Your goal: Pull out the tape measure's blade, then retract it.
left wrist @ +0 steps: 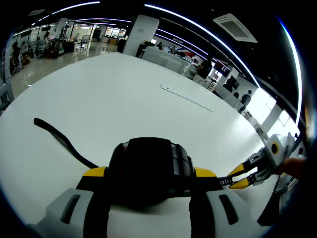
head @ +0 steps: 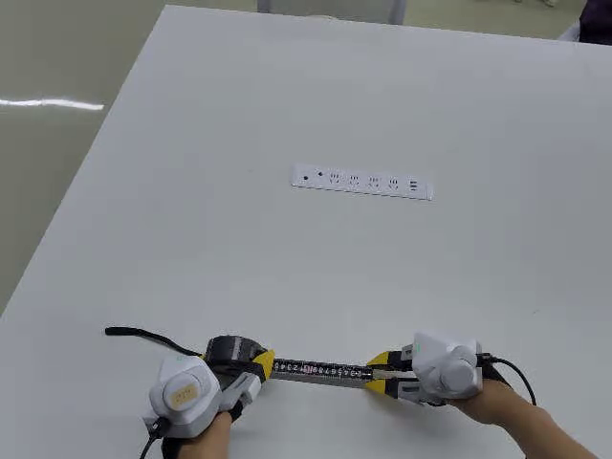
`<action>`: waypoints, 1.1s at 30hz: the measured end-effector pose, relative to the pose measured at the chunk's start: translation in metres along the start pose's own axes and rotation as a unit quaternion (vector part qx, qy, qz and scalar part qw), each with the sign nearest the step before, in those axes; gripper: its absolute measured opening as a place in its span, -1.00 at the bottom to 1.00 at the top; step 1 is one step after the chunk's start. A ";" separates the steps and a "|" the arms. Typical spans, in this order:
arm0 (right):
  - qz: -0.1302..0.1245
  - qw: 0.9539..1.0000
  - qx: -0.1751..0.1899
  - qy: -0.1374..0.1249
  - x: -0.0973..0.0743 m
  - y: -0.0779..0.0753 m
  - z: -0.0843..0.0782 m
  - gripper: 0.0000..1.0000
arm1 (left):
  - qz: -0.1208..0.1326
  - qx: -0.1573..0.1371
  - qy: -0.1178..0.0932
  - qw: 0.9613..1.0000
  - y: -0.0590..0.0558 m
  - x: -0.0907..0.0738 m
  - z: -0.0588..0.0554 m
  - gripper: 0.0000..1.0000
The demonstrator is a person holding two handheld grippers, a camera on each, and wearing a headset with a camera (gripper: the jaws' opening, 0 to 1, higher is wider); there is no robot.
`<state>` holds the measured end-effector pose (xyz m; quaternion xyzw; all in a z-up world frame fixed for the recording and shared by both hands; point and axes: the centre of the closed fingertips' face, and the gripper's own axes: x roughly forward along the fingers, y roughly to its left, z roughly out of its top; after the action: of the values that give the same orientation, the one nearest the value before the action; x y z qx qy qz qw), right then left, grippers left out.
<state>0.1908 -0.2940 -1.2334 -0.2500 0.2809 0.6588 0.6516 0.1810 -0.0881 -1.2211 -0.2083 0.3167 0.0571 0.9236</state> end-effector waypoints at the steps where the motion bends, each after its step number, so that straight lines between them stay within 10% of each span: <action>1: 0.000 1.000 0.000 0.000 0.000 0.000 0.001 -0.76 | 0.000 0.000 0.000 1.000 0.000 0.000 0.000 0.24; 33: 0.012 1.000 -0.005 -0.004 0.021 0.002 0.020 -0.76 | -0.001 -0.003 0.001 1.000 0.000 0.000 0.001 0.25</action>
<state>0.1888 -0.2651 -1.2333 -0.2474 0.2780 0.6687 0.6437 0.1814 -0.0881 -1.2202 -0.2118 0.3174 0.0569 0.9226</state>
